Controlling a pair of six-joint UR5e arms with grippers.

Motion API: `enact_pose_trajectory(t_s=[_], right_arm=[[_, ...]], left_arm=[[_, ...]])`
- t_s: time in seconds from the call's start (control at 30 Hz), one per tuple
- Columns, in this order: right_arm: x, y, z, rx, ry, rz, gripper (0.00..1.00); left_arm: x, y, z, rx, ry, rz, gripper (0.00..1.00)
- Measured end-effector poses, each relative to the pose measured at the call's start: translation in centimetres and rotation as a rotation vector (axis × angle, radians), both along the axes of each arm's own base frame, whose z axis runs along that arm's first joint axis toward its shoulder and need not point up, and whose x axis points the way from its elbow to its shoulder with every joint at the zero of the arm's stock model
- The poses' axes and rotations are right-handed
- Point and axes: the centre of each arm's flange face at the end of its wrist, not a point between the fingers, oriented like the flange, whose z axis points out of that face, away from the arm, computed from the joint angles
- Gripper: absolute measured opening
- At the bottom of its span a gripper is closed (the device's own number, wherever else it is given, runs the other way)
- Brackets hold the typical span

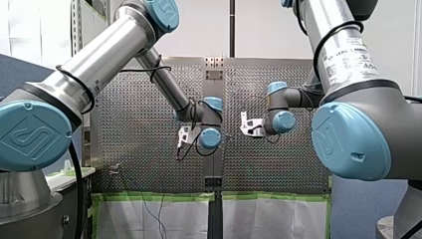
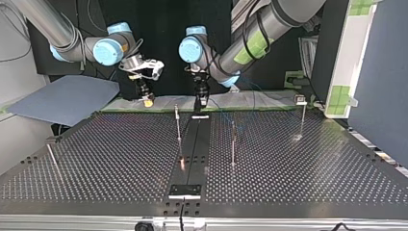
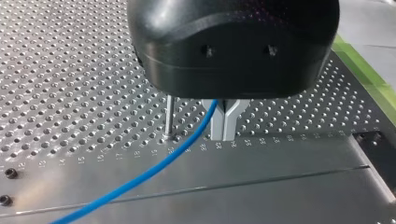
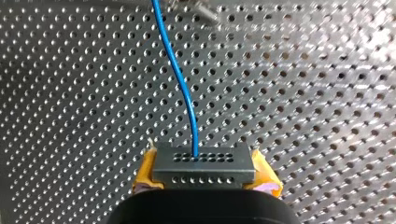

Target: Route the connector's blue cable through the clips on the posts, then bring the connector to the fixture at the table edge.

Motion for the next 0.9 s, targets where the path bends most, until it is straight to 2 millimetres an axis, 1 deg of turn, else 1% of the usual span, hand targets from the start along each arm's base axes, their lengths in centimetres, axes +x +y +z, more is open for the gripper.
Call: enact_pose_trajectory(t_s=[0.17, 0.3, 0.9], right_arm=[[-0.7, -0.7, -1.4, 0.011, 0.000, 0.000, 0.00], [-1.1, -1.1, -1.9, 0.015, -0.004, 0.004, 0.00], [-2.6, -3.2, -1.3, 0.001, -0.084, 0.013, 0.00]], left_arm=[[0.2, -0.5, 0.3, -0.008, -0.006, -0.005, 0.04], [0.4, -0.7, 0.5, -0.009, -0.010, -0.004, 0.04], [0.9, -1.1, 1.2, -0.012, -0.013, -0.017, 0.04]])
